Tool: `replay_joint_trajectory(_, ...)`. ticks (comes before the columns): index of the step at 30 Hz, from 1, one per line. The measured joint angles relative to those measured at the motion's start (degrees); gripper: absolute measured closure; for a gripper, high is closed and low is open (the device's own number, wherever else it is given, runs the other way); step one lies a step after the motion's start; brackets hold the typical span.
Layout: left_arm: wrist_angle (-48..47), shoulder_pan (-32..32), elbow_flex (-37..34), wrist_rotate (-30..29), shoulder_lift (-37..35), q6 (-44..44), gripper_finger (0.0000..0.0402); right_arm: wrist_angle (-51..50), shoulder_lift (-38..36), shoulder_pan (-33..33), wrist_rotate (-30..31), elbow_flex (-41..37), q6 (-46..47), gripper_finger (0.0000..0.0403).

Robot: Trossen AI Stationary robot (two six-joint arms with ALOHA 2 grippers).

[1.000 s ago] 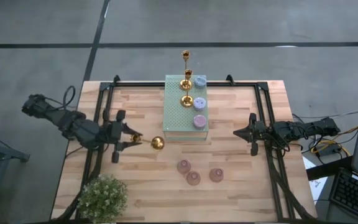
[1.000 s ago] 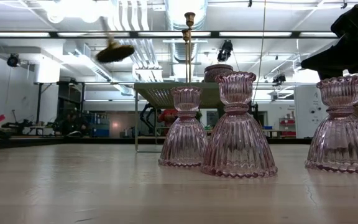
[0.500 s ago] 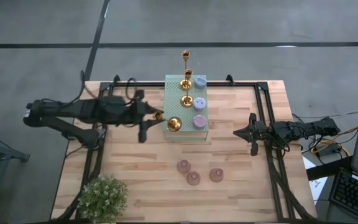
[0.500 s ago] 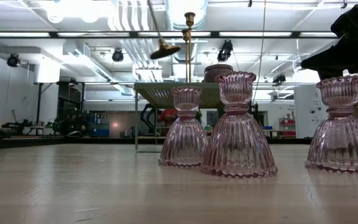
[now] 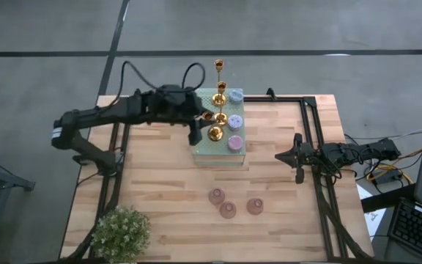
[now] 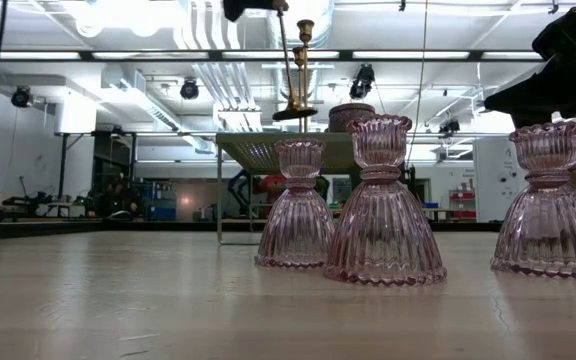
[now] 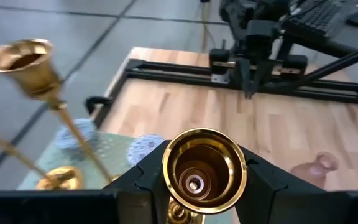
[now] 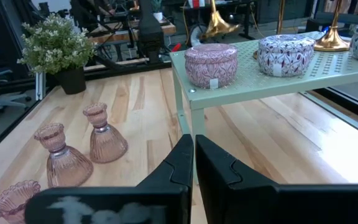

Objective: Pick & Place candle stick holders
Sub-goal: Put the gold candle holder on the shelf aligned with the other gold candle holders

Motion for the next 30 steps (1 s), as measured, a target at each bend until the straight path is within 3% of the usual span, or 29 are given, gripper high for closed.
replay_joint_trajectory(3,-1.6,1.51,2.3,3.09,2.77,-1.05,0.0266,0.01,0.01,-0.01,-0.02,0.0,0.0,0.039)
replay_joint_trajectory(14,-1.49,3.49,3.79,5.9,8.02,-3.01,0.0266,0.01,0.01,0.01,0.0,-0.02,0.0,0.039)
replay_joint_trajectory(30,-0.16,3.55,4.11,8.1,9.06,-2.89,0.0256,0.01,0.0,0.0,0.0,-0.01,0.0,0.039)
